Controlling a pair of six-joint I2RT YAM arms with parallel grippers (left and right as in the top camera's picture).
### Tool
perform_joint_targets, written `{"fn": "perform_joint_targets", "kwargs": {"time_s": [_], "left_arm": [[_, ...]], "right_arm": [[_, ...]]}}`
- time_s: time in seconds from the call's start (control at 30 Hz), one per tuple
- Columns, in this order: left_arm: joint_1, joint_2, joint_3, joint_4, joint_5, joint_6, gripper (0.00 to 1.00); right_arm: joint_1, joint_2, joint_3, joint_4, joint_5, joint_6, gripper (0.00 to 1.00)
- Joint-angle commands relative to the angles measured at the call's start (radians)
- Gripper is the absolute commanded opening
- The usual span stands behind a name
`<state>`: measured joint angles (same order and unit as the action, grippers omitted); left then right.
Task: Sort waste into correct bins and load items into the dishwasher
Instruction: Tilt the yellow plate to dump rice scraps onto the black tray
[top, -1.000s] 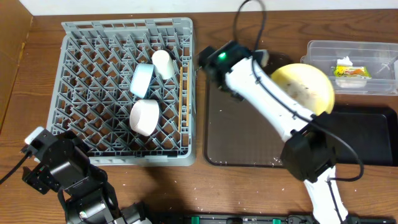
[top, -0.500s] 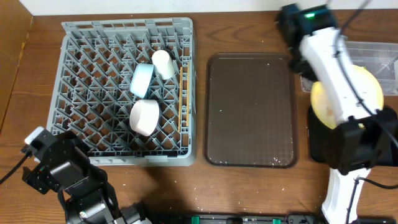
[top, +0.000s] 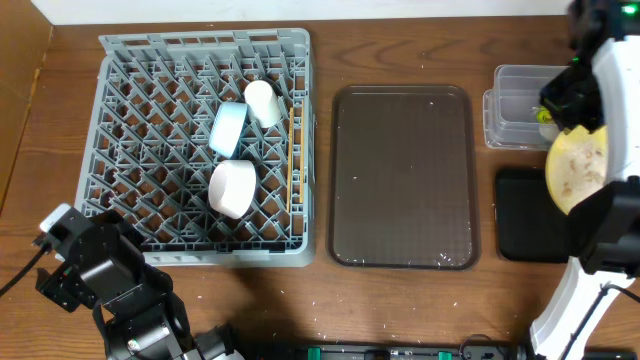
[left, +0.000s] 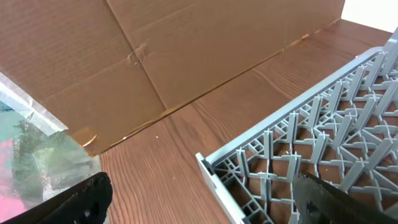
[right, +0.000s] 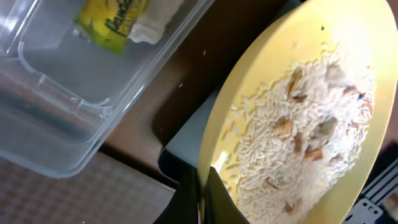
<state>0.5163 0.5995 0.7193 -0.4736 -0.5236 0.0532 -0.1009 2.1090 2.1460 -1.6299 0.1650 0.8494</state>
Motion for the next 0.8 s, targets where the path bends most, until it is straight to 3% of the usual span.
{"fn": "perform_joint_targets", "kwargs": {"time_s": [0.0,0.43,0.77], "left_arm": [[0.003,-0.002,0.023,-0.002,-0.012,0.006,0.94],[0.003,-0.002,0.023,-0.002,-0.012,0.006,0.94],[0.003,-0.002,0.023,-0.002,-0.012,0.006,0.94]], "right_arm": [[-0.030,-0.023,0.017,-0.004,-0.066,-0.056,0.02],[-0.035,-0.023,-0.062,0.015,-0.106,-0.074,0.02],[-0.054,-0.023,-0.200,0.113,-0.288,-0.118,0.01]]}}
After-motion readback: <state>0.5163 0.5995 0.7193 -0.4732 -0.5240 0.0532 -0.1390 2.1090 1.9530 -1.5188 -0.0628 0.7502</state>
